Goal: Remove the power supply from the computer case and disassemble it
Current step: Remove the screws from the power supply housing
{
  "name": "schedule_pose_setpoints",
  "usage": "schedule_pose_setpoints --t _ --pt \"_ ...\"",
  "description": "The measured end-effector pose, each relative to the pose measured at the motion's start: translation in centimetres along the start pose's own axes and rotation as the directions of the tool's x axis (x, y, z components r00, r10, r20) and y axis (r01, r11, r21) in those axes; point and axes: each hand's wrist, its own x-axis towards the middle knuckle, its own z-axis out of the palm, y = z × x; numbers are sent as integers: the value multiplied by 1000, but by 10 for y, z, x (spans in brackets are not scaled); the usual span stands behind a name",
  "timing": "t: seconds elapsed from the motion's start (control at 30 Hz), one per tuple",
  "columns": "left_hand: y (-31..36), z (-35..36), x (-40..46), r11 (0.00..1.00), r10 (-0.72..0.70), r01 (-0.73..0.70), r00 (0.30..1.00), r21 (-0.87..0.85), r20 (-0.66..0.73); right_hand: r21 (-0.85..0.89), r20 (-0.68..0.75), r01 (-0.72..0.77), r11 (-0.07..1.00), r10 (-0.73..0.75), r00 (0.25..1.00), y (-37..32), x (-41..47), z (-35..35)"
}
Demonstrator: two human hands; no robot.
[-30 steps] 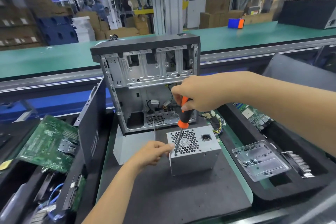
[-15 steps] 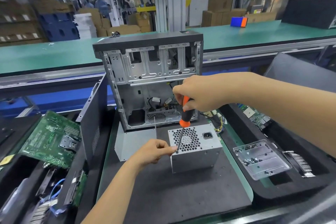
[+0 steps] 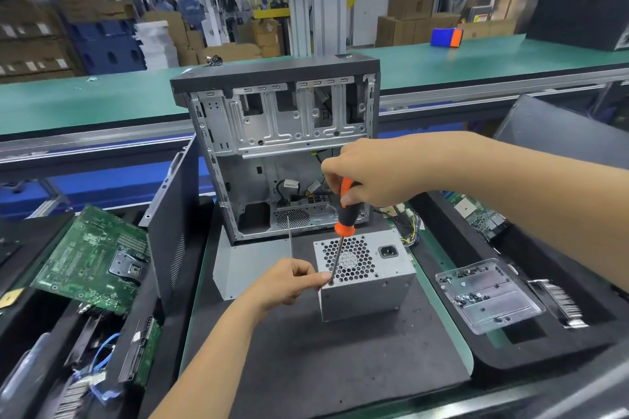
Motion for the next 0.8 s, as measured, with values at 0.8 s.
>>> schedule_pose_setpoints --t 0.8 --pt "2 -1 -4 1000 7 -7 1000 8 17 -16 -6 11 1000 -12 1000 -7 3 -1"
